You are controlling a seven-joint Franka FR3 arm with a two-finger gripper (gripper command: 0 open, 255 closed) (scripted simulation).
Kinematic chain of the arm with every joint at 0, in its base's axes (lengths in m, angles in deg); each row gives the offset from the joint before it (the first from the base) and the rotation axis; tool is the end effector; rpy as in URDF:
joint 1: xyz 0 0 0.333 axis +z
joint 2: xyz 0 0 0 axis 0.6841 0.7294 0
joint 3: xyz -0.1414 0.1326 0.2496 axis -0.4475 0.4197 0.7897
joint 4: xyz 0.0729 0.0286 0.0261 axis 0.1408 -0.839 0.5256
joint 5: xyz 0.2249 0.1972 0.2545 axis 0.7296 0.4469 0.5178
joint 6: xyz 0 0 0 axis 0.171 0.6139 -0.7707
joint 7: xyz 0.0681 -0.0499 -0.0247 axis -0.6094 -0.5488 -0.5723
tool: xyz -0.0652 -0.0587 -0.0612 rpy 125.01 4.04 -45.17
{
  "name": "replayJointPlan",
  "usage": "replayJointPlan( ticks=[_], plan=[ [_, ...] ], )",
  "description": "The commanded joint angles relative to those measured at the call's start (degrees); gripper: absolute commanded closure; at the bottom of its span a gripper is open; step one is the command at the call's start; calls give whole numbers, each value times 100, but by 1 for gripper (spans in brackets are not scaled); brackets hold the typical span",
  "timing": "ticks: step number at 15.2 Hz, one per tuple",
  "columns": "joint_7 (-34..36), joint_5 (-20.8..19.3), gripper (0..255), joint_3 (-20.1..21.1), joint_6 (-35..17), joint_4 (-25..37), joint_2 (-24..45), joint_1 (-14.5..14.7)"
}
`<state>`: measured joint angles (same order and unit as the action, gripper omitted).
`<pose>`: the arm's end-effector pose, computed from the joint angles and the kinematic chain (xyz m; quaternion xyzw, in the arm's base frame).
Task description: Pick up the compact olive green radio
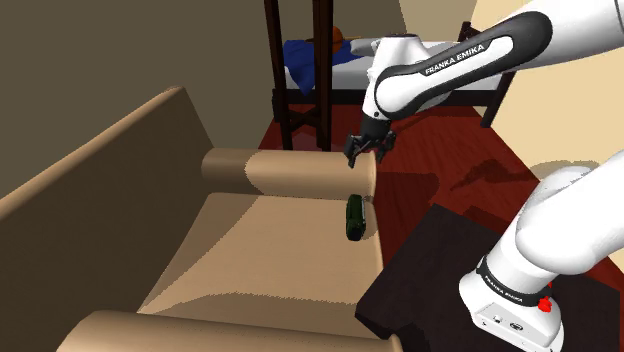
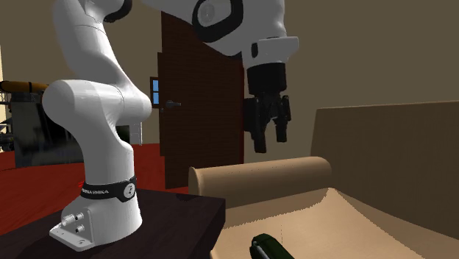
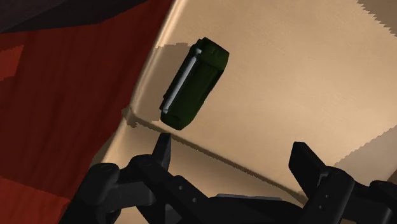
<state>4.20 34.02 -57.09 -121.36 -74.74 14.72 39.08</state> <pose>0.4079 -0.0128 0.3985 -0.9717 0.2275 -0.0362 0.0518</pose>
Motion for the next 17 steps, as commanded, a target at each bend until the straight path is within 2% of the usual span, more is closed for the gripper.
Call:
replayJointPlan(
  ticks=[1,12,14,17],
  plan=[
    [99,14,0,-1,-398,-91,348,-58],
    [680,210,0,-21,-2407,47,2759,-218],
    [748,288,0,-35,-2717,164,3236,-237],
    [714,369,0,-15,-2960,223,3553,-255]
  ],
)
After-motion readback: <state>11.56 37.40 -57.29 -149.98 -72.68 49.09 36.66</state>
